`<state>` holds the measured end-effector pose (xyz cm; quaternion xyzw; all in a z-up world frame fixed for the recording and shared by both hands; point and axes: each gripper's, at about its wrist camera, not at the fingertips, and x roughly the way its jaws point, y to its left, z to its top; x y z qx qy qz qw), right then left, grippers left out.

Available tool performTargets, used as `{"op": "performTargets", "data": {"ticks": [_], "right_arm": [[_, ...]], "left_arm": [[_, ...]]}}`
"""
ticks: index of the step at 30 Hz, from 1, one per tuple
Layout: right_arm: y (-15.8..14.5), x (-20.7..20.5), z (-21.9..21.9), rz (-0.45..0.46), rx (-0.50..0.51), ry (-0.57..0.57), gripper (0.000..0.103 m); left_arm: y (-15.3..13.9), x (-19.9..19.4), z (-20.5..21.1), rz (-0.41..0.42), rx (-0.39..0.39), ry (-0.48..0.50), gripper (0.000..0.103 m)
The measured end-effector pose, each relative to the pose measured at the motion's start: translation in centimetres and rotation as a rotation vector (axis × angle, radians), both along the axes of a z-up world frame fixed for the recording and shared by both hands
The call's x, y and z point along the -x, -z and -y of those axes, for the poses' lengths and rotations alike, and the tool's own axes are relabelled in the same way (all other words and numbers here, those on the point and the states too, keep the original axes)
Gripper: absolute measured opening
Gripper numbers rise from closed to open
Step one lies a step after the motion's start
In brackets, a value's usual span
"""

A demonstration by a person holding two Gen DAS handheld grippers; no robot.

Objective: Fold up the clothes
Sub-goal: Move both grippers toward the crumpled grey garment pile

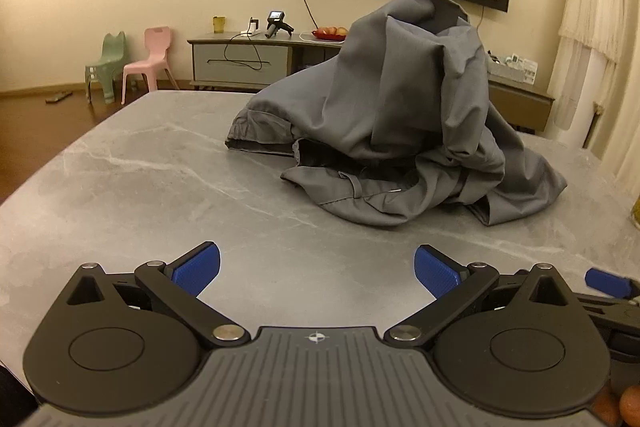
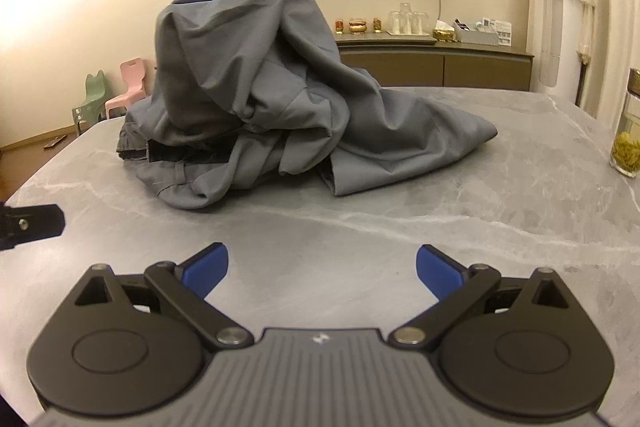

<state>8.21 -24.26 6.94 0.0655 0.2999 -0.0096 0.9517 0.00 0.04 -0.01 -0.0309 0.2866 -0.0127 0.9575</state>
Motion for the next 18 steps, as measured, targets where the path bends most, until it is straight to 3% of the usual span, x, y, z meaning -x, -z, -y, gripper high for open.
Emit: {"op": "performTargets", "data": {"ticks": [6,10,14,18], "right_arm": [[-0.3,0.1,-0.9,0.018,0.03,-0.003,0.103],[-0.4,0.6,-0.6,0.015,0.022,-0.014,0.103],[-0.7,0.6,-0.9,0.007,0.02,-0.021,0.103],[-0.8,0.8,-0.9,0.009,0.023,-0.018,0.103]], "left_arm": [[0.6,0.0,-1.8,-0.017,0.04,0.002,0.102],[0.4,0.7,-0.8,0.008,-0.007,0.015,0.102],[0.2,0.5,0.0,-0.028,-0.008,0.053,0.102],[-0.4,1.0,0.1,-0.007,-0.008,0.11,0.102]]}}
